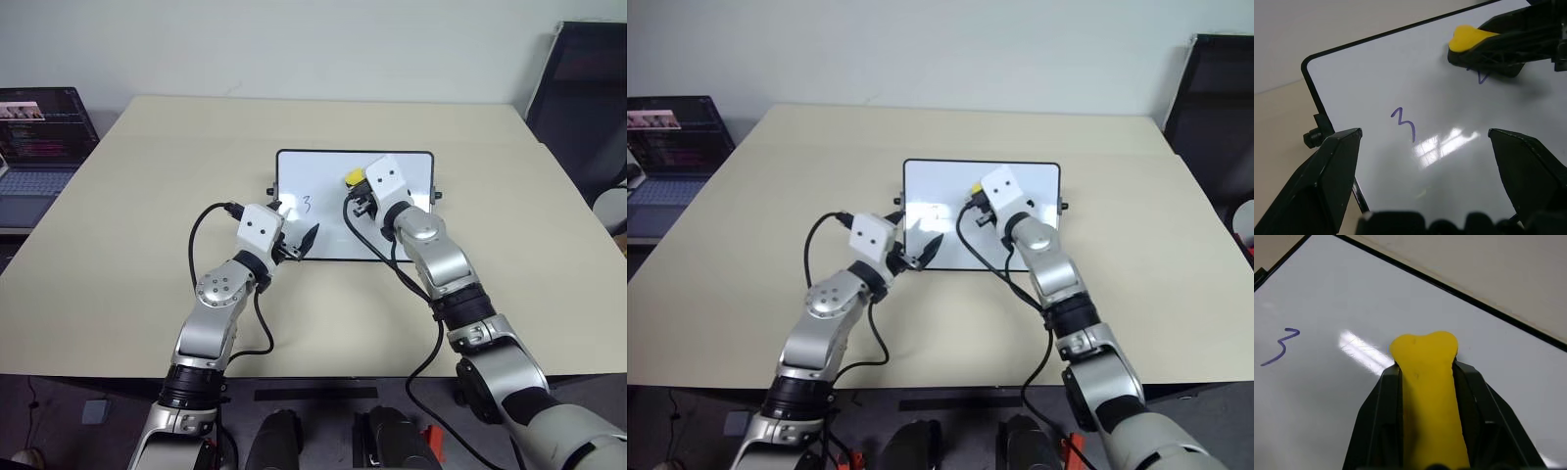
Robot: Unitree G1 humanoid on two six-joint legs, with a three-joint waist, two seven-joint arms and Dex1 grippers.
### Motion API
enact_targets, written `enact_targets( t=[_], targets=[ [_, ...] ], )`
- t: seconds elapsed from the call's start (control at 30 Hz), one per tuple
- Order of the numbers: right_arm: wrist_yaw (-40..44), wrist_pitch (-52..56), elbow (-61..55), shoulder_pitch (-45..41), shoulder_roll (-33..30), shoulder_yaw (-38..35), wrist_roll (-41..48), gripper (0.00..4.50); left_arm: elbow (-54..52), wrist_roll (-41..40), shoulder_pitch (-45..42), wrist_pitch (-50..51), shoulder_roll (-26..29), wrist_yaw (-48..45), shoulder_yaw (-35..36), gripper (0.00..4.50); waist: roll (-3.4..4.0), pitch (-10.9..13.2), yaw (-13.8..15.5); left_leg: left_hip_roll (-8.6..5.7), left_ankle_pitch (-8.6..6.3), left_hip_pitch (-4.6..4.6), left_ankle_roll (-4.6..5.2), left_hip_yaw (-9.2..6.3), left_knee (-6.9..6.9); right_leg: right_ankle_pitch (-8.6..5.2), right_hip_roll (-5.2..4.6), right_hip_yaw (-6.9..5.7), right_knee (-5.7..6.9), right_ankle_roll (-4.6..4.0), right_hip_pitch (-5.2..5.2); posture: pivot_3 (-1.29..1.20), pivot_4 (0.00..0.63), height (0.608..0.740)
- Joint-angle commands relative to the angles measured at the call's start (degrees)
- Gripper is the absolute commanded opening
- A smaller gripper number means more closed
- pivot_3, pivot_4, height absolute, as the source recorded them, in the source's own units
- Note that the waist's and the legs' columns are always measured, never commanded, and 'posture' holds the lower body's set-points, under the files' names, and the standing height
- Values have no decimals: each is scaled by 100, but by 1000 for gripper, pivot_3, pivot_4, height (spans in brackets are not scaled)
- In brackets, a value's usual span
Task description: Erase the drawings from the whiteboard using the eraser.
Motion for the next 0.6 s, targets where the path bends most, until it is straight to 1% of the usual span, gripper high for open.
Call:
enact_targets(
  t=[0.03,0.3,0.57,0.6],
  targets=[
    [-62,-58,267,-83,-60,94,-240,1102,-257,13,-86,-6,-28,26,-37,4500,-1,-1,-2,0,0,0,0,0,1,0,0,0,1,0,0,0,150,740],
    [79,243,-104,230,-98,174,-355,1102,-363,1,-47,59,5,13,-6,4500,-1,-1,-13,1,1,17,0,0,7,0,1,2,11,1,13,0,150,740],
    [220,1160,-1514,1440,-336,181,-417,1102,-479,-17,38,148,-19,14,-33,4500,-5,-5,16,1,1,19,0,-3,9,-1,-1,2,11,1,18,0,150,740],
    [233,1236,-1635,1528,-370,176,-421,1102,-491,-20,45,155,-15,14,-27,4500,-6,-6,17,1,1,22,0,-2,11,-7,-1,2,12,13,20,0,150,740]
  ],
)
